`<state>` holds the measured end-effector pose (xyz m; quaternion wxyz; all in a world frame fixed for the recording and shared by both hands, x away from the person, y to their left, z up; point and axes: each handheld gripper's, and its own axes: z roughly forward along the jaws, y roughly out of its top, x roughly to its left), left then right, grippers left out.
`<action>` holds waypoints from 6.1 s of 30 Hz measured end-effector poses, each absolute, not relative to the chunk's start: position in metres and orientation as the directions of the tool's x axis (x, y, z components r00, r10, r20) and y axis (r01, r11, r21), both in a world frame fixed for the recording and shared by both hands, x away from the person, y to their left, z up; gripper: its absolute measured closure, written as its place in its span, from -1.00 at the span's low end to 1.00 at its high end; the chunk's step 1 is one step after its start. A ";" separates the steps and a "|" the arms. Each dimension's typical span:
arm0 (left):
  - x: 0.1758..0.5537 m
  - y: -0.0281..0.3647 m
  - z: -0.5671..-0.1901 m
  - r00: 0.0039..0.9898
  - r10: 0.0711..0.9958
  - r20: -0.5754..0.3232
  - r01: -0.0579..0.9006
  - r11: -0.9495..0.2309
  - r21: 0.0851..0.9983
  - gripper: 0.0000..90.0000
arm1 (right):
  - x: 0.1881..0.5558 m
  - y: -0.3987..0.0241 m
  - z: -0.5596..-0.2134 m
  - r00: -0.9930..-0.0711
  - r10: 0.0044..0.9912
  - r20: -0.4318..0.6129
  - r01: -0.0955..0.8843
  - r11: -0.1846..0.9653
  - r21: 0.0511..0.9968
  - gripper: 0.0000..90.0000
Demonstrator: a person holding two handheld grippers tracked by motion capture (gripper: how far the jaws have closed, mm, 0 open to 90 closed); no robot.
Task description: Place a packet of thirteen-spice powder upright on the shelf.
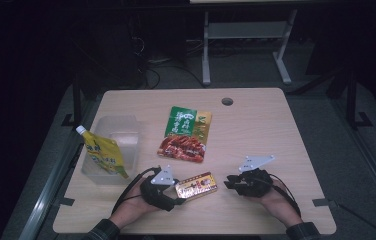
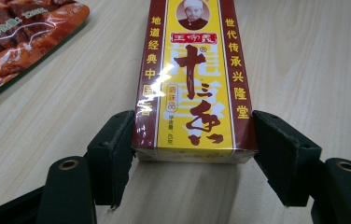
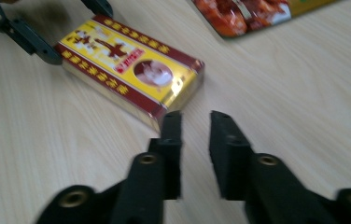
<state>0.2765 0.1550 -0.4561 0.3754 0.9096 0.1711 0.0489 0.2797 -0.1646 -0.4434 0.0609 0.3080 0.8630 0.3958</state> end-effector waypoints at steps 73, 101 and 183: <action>0.297 0.101 -0.394 0.992 0.121 -0.036 0.087 -0.454 0.886 -0.29 | 0.279 -0.118 -0.463 -0.897 0.402 0.186 0.417 0.627 0.658 0.99; 0.293 0.115 -0.390 0.987 0.149 -0.061 0.118 -0.413 0.903 -0.50 | 0.277 -0.115 -0.466 -0.903 0.389 0.185 0.408 0.639 0.652 0.99; 0.275 0.120 -0.455 0.949 0.239 -0.205 0.310 -0.596 0.741 0.99 | 0.309 -0.119 -0.449 -0.854 0.489 0.177 0.446 0.515 0.732 0.89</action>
